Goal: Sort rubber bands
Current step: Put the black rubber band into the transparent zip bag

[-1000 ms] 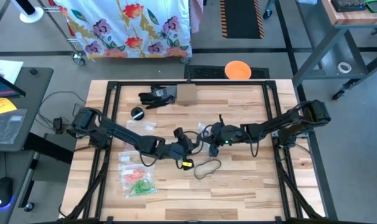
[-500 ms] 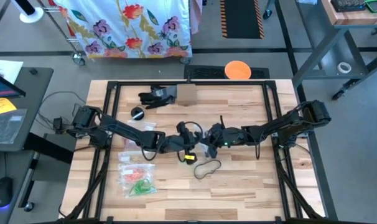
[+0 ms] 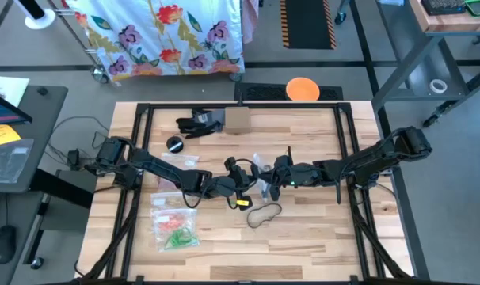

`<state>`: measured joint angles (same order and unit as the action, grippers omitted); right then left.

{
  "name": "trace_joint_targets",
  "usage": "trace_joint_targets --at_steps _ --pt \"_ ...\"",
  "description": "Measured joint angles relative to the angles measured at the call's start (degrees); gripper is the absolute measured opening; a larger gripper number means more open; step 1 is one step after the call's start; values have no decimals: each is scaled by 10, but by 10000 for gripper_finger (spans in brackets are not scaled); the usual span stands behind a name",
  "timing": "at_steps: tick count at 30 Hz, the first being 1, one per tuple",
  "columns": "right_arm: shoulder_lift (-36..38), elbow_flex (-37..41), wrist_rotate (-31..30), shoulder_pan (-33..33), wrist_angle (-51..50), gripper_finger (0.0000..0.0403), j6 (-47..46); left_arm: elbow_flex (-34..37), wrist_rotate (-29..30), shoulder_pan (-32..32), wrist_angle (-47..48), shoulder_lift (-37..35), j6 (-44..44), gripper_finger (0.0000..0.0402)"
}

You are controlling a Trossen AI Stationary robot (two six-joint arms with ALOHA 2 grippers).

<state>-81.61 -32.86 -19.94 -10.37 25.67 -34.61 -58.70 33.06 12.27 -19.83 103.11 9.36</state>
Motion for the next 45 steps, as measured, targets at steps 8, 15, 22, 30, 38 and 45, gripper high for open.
trace_joint_targets --at_steps 8,15,22,30,38,45 --pt "-1 0 5 -6 -2 0 1 1 -13 -9 -15 0 -9 0" --pt "14 0 18 -24 3 0 2 -1 -12 -19 3 0 6 0" --pt "34 0 8 -42 3 0 15 -1 -34 -19 12 0 11 0" --pt "34 0 -64 -42 -23 0 20 -1 -103 -18 2 0 38 0" --pt "34 0 -80 -42 6 0 34 -1 -159 -27 0 11 82 0" --pt "34 0 -30 -42 -3 0 31 -17 -204 -43 18 7 153 0"
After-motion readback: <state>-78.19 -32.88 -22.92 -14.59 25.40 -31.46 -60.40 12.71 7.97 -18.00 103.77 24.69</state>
